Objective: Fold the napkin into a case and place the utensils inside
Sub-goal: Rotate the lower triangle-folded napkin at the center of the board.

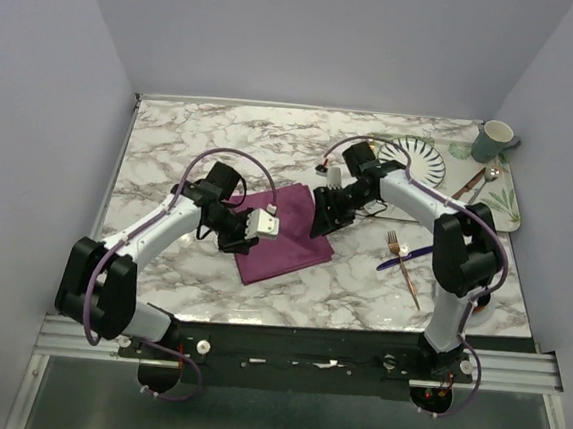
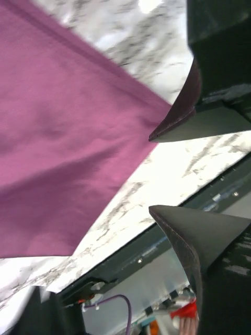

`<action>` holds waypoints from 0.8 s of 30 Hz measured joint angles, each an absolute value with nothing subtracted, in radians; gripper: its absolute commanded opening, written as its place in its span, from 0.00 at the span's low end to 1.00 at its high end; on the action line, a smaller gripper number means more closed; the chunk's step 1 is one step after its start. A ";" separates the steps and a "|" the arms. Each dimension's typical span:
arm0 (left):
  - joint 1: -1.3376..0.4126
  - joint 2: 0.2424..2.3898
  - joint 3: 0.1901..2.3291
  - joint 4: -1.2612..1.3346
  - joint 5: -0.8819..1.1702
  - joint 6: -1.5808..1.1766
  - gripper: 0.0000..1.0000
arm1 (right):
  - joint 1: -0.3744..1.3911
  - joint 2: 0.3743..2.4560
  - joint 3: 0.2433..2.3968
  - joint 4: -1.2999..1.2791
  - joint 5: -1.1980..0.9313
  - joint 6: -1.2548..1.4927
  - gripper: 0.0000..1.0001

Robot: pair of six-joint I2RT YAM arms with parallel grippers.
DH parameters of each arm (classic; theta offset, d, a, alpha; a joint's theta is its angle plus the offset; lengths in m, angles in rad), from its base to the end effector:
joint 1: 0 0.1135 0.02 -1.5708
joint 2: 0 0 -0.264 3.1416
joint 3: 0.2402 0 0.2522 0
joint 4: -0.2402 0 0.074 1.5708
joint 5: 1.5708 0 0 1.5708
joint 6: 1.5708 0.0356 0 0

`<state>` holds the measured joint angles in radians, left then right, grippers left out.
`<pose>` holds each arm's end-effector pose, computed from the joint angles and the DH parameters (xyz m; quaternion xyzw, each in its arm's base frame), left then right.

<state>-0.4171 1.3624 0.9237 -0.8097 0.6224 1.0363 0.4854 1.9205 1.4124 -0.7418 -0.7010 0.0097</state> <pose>0.2158 -0.1183 0.2244 0.6610 0.6696 -0.2413 0.2376 0.3303 0.2002 0.1987 -0.2718 0.8881 0.3654 0.0624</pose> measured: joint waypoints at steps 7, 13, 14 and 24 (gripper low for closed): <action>-0.386 1.545 0.978 -0.703 0.534 0.960 0.38 | 0.422 1.864 1.264 -0.743 -0.679 0.045 0.68; -0.387 1.591 0.966 -0.681 0.481 0.910 0.33 | 0.419 1.887 1.227 -0.754 -0.690 0.053 0.54; -0.387 1.591 0.963 -0.681 0.476 0.904 0.32 | 0.419 1.890 1.227 -0.754 -0.693 0.052 0.52; -0.480 1.565 0.879 -0.691 0.461 0.777 0.29 | 0.419 2.083 1.358 -0.779 -0.730 0.072 0.27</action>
<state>-0.4797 1.5650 0.8795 -0.6907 0.4606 0.7773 0.4187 2.0827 1.3579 -0.7792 -0.7296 0.0715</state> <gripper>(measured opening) 0.297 0.286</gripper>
